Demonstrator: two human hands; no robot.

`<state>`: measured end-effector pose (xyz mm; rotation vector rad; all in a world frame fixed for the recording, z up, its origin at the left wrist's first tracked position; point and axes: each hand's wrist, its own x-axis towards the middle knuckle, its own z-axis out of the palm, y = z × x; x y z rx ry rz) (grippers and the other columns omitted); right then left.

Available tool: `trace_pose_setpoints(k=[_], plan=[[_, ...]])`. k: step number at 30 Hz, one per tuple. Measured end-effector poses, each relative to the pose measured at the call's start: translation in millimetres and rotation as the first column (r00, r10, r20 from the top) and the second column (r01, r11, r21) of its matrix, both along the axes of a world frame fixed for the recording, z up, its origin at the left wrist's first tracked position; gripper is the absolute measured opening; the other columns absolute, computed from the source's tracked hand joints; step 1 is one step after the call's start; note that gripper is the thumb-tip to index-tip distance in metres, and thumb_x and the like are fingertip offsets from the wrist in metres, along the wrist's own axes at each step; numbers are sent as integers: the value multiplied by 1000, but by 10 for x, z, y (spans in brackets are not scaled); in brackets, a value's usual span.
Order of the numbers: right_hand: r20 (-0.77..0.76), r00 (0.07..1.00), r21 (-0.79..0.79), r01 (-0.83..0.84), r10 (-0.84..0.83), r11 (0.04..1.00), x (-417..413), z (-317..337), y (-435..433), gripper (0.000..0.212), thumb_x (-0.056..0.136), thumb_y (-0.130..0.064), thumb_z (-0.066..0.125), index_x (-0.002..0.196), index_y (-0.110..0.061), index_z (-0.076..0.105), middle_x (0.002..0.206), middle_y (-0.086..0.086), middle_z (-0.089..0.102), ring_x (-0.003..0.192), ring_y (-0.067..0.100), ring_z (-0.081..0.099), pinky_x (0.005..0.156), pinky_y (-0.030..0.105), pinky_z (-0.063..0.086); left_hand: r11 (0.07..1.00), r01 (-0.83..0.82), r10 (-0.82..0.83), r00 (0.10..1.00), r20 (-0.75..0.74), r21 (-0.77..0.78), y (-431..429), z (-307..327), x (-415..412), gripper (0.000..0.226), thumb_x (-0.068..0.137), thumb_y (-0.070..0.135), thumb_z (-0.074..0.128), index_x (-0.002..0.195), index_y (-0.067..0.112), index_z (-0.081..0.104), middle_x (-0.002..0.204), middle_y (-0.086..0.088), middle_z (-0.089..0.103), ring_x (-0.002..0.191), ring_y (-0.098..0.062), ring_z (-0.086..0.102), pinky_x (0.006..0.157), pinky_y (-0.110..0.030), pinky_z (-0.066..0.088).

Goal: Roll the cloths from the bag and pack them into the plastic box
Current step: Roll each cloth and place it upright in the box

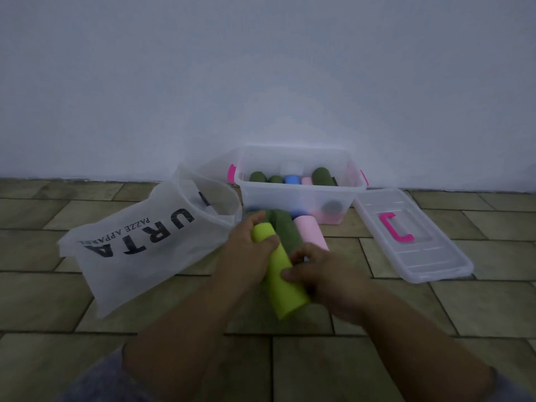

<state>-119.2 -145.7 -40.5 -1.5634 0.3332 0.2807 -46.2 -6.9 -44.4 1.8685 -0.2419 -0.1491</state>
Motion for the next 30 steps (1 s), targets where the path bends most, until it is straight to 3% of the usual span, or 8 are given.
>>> trace_pose_setpoints(k=[4, 7, 10, 15, 17, 20, 27, 30], plan=[[102, 989, 166, 93, -111, 982, 328, 428, -391, 13, 81, -8, 65, 93, -8, 61, 82, 9, 72, 76, 21, 71, 60, 33, 57, 982, -92, 47, 965, 260, 165, -137, 227, 588, 57, 93, 38, 52, 143, 18, 35, 147, -5, 35, 128, -18, 39, 107, -36, 33], [177, 947, 196, 232, -267, 953, 748, 734, -557, 5, 88, -8, 58, 85, -4, 58, 74, 12, 71, 64, 21, 70, 51, 29, 55, 849, -127, -9, 967, 254, 514, -217, 324, 1085, 74, 92, 51, 44, 148, 11, 19, 156, -9, 19, 141, -26, 21, 113, -46, 22], [229, 909, 59, 345, -349, 937, 1273, 875, -570, 11, 89, -10, 60, 92, 0, 59, 78, 17, 70, 62, 24, 69, 49, 32, 55, 729, -75, 16, 995, 94, 680, -338, 341, 1374, 84, 90, 56, 40, 149, 7, 7, 157, -12, 12, 143, -30, 13, 114, -51, 16], [164, 953, -334, 297, -255, 895, 2032, 645, -365, 43, 84, -18, 69, 116, 4, 53, 103, 23, 63, 86, 35, 67, 66, 47, 58, 774, -29, 19, 1000, 22, 632, -373, 229, 1526, 90, 89, 57, 42, 149, 8, -3, 159, -10, 7, 144, -27, 11, 114, -51, 15], [150, 982, -573, 181, -116, 799, 2228, 538, -246, 48, 84, -27, 68, 120, 0, 53, 112, 21, 60, 99, 35, 61, 73, 40, 56, 760, -18, 4, 1000, 23, 650, -354, 202, 1534, 88, 90, 58, 38, 149, 10, -5, 159, -6, 4, 145, -26, 10, 114, -54, 13], [54, 994, -761, -24, 100, 648, 2332, 496, -103, 37, 91, -29, 56, 119, -5, 60, 121, 15, 60, 110, 30, 57, 88, 31, 47, 766, 3, -4, 1000, 0, 643, -362, 187, 1572, 81, 93, 51, 34, 149, 11, -9, 160, -5, -1, 145, -25, 8, 114, -53, 11], [-3, 971, -862, -125, 241, 492, 2292, 486, -125, 35, 89, -13, 51, 122, -17, 61, 126, 8, 59, 117, 26, 54, 94, 31, 44, 779, -3, 30, 999, -33, 627, -405, 167, 1619, 84, 92, 51, 38, 148, 10, -10, 159, -8, 0, 144, -29, 11, 114, -54, 14], [-207, 919, -941, -281, 337, 189, 2308, 498, -155, 45, 97, -21, 43, 142, -24, 40, 147, 10, 39, 132, 28, 39, 105, 31, 32, 781, -10, 34, 999, -27, 625, -410, 187, 1585, 83, 93, 48, 39, 149, 9, -8, 158, -10, 2, 144, -29, 12, 114, -51, 15]])
